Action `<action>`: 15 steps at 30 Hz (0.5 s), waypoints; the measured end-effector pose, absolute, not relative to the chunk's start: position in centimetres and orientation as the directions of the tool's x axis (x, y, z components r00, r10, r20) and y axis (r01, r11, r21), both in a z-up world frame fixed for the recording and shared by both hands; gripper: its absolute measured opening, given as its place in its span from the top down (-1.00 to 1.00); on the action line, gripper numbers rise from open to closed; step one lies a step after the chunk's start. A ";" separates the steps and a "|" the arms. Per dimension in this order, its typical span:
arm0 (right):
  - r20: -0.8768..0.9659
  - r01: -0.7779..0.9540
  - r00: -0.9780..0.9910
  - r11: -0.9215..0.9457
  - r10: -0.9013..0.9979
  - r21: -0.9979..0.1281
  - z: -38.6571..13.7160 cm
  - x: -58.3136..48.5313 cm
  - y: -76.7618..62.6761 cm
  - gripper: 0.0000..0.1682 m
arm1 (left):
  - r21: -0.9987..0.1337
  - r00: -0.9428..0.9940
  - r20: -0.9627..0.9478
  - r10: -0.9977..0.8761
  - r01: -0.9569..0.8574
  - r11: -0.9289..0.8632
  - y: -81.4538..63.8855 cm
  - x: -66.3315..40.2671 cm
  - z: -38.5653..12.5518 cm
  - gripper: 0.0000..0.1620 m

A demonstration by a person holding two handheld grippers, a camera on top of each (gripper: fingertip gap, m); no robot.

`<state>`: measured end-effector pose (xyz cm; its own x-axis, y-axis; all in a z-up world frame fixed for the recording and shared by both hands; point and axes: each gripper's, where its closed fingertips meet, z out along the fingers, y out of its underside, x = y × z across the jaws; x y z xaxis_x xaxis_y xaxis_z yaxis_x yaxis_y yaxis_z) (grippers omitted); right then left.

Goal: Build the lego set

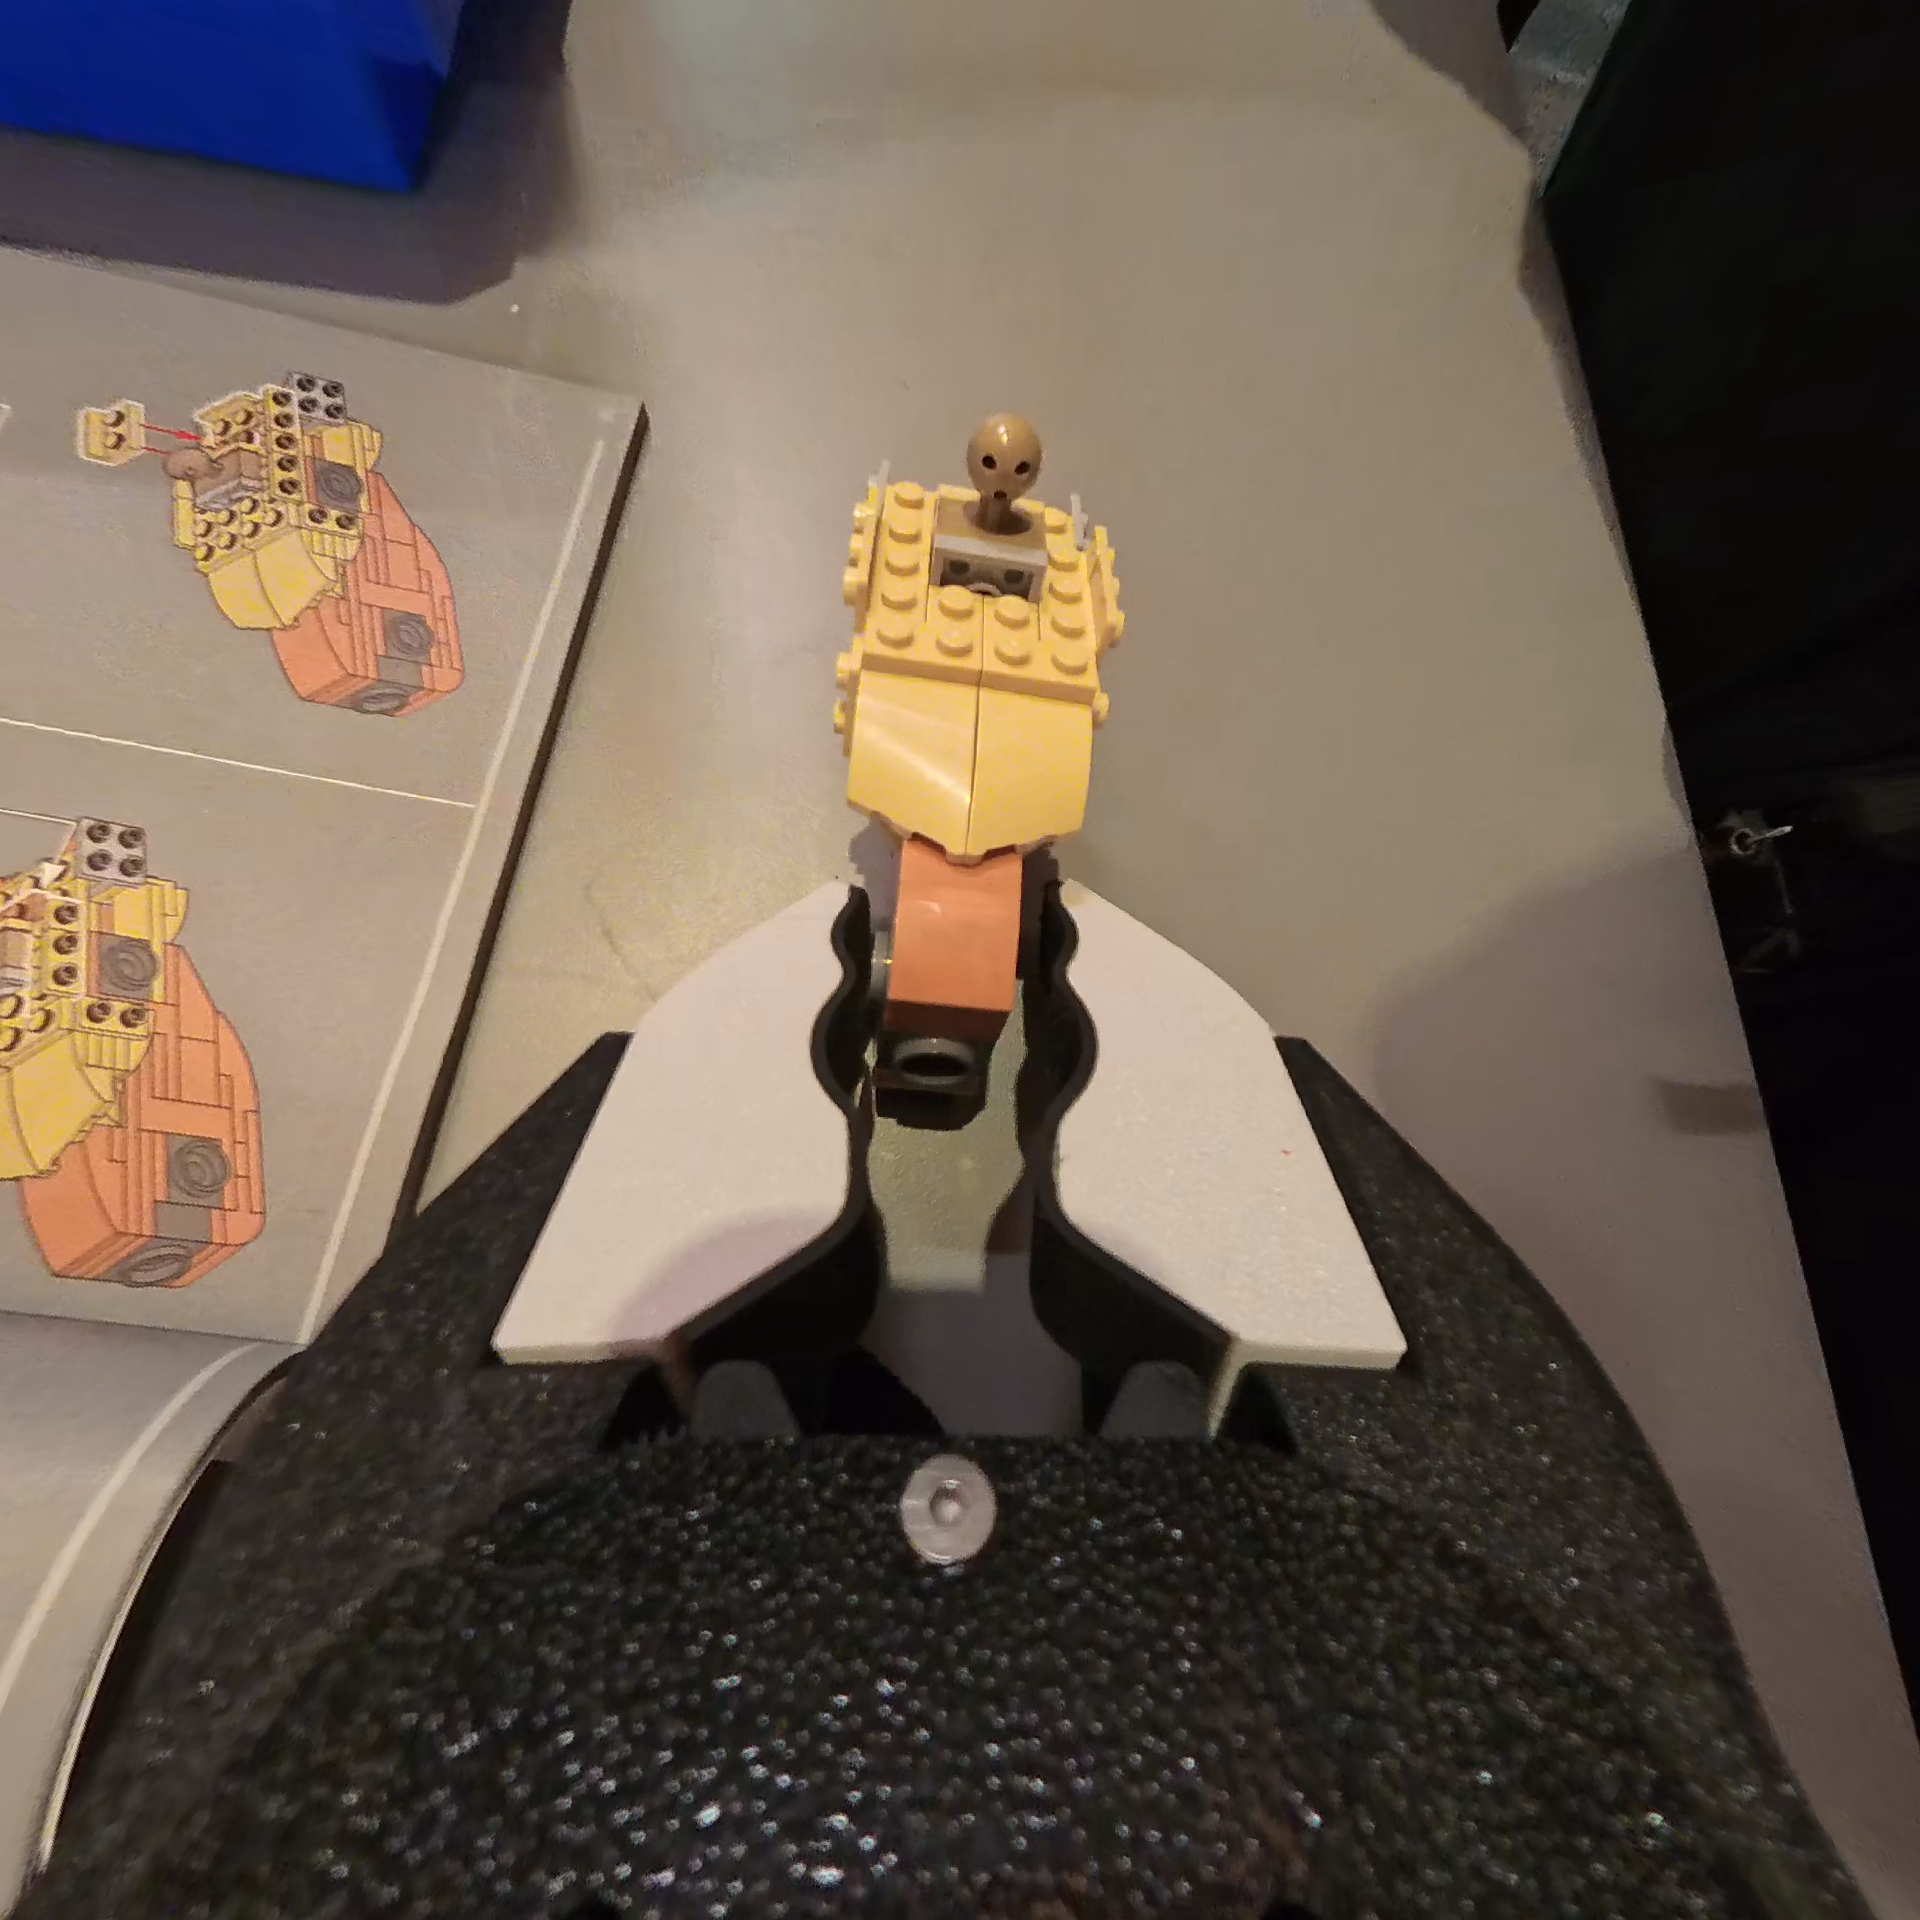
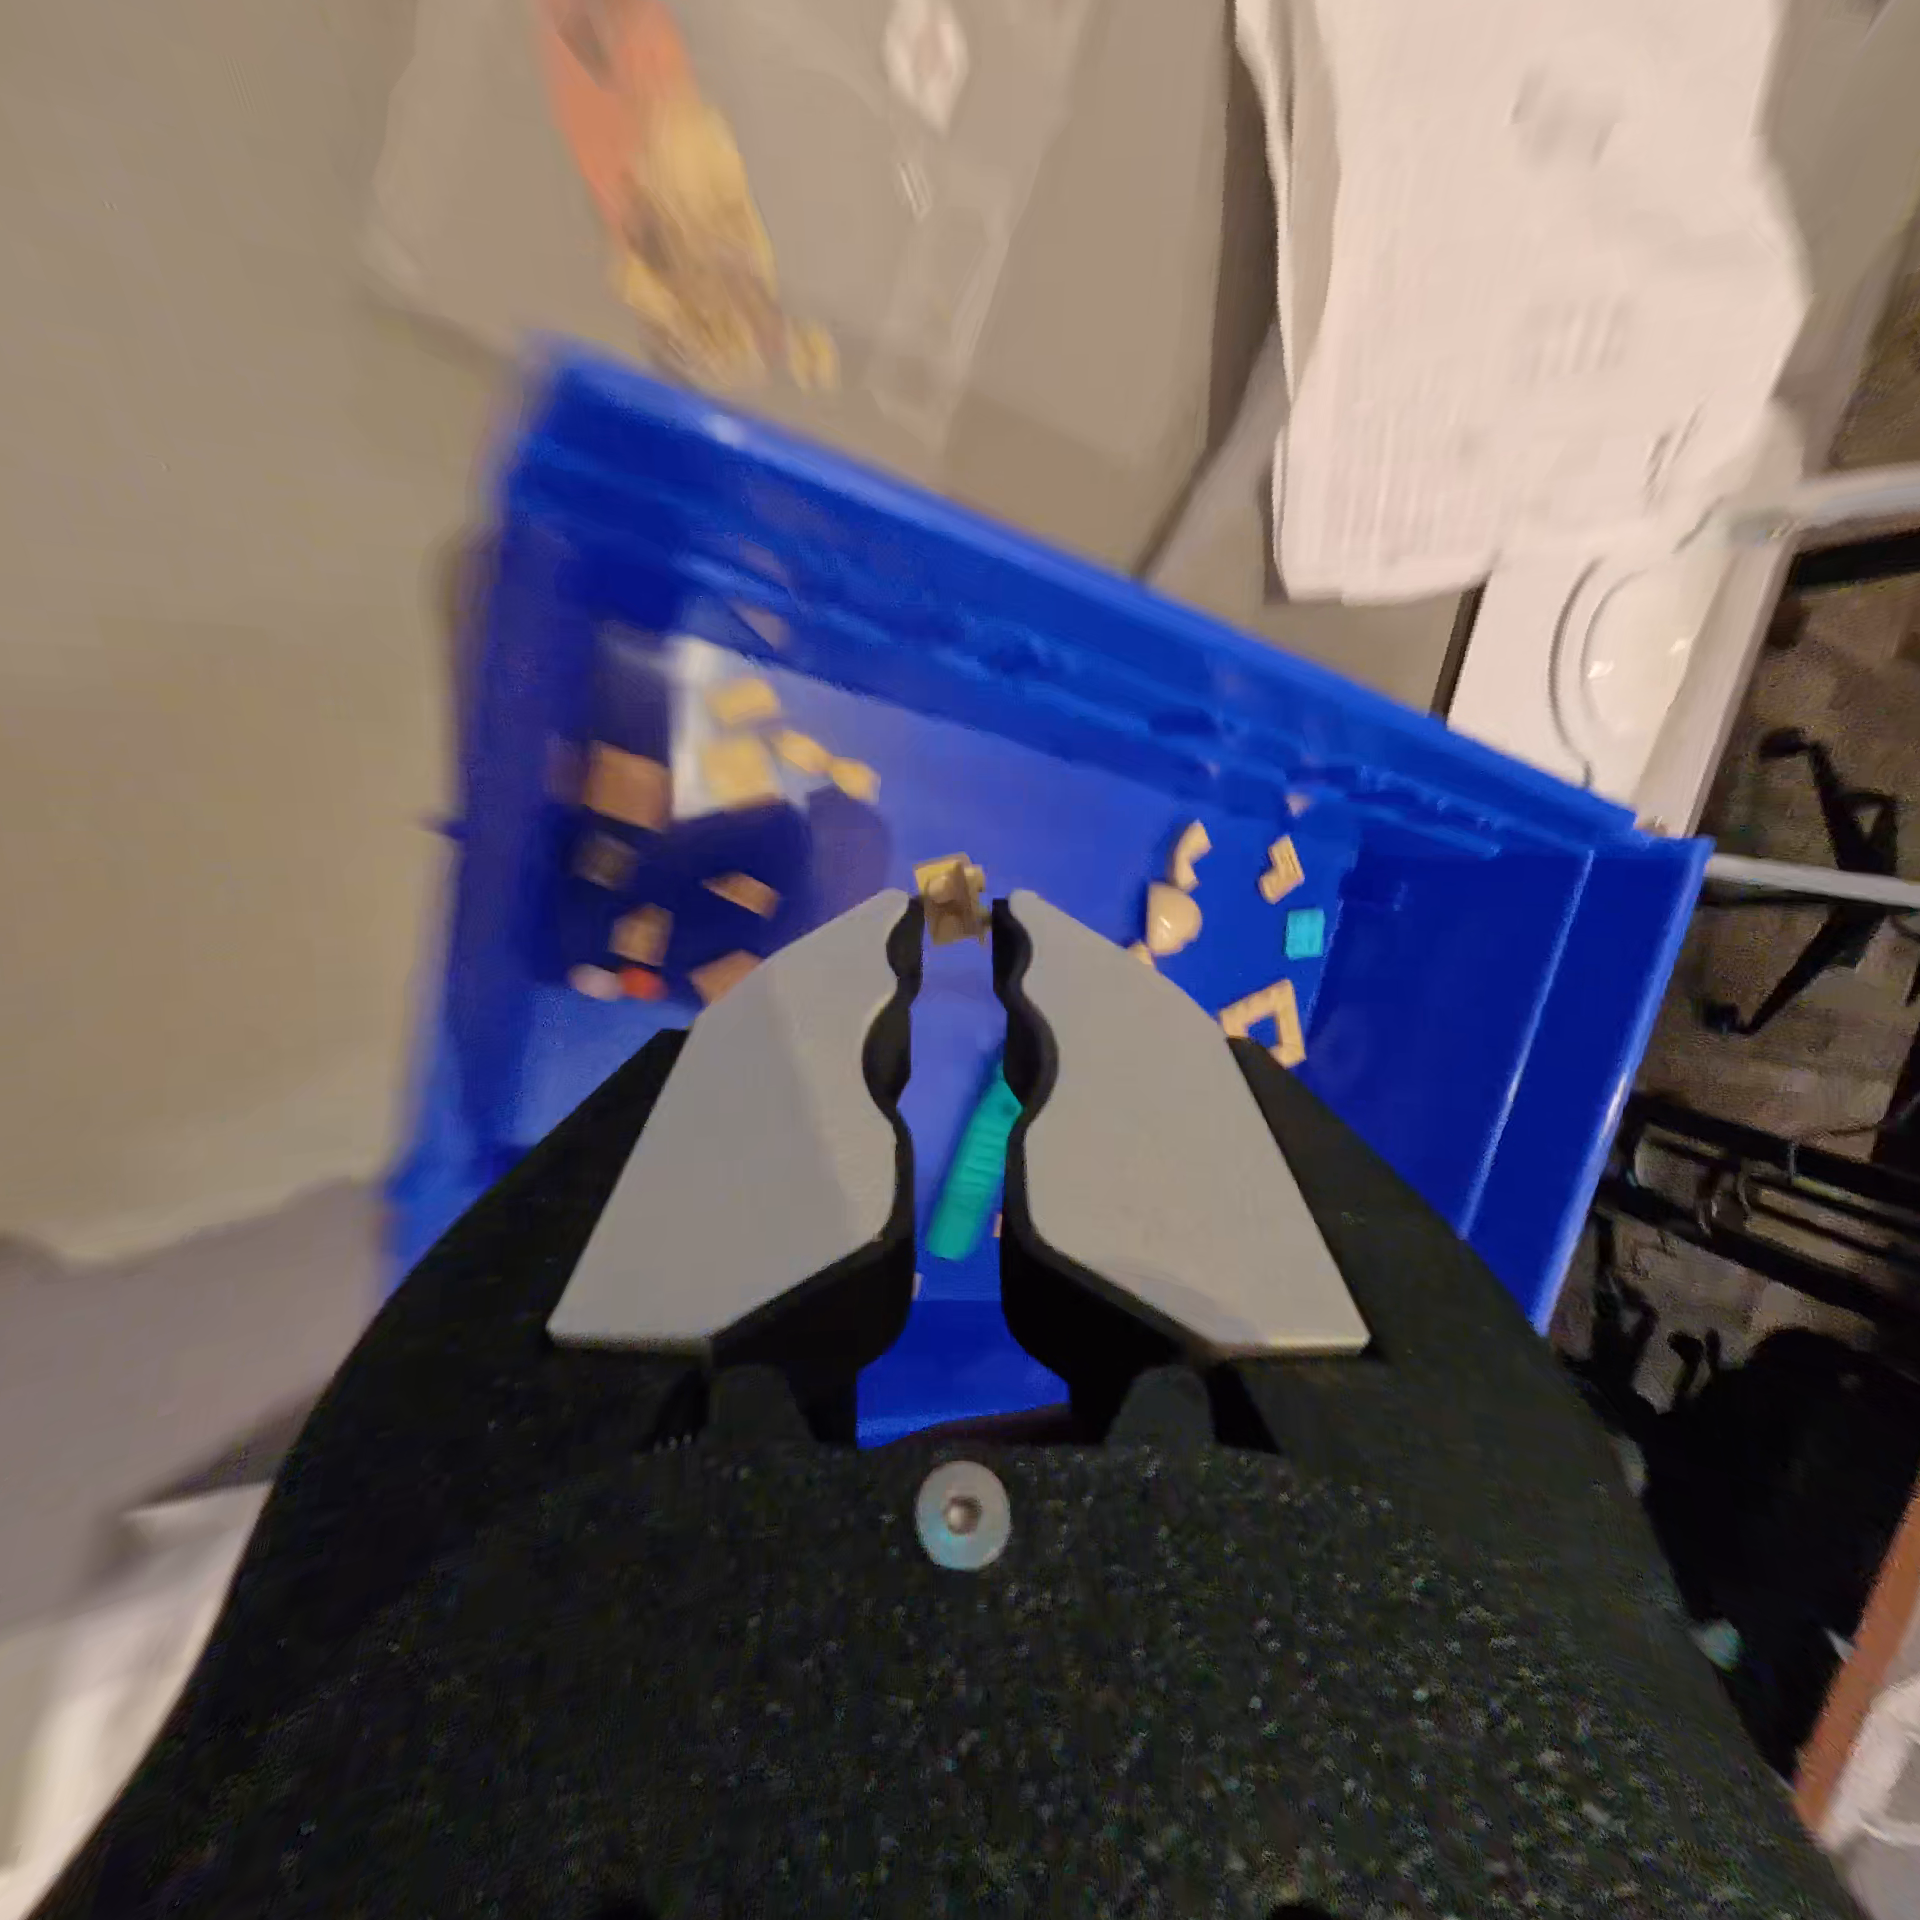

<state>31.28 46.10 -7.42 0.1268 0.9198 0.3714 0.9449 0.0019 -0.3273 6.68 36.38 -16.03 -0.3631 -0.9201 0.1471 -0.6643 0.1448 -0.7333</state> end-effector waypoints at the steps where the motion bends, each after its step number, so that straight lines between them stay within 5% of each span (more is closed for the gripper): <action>1: 0.376 0.925 0.142 0.013 0.916 -0.379 -6.3 29.9 43.9 0.85 | -0.733 -0.362 0.144 -0.921 -0.665 0.147 36.4 6.7 -16.0 0.62; 15: 0.276 0.924 0.112 0.002 0.955 -0.382 -15.6 19.1 31.4 0.85 | -0.739 -0.364 0.177 -0.915 -0.662 0.121 36.4 6.9 -15.9 0.65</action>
<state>19.08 31.38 -15.65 0.1124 0.9547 0.2755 0.9240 0.0016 -0.3825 6.85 36.42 -15.89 -0.3639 -0.9145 0.1766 -0.6625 0.1209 -0.7393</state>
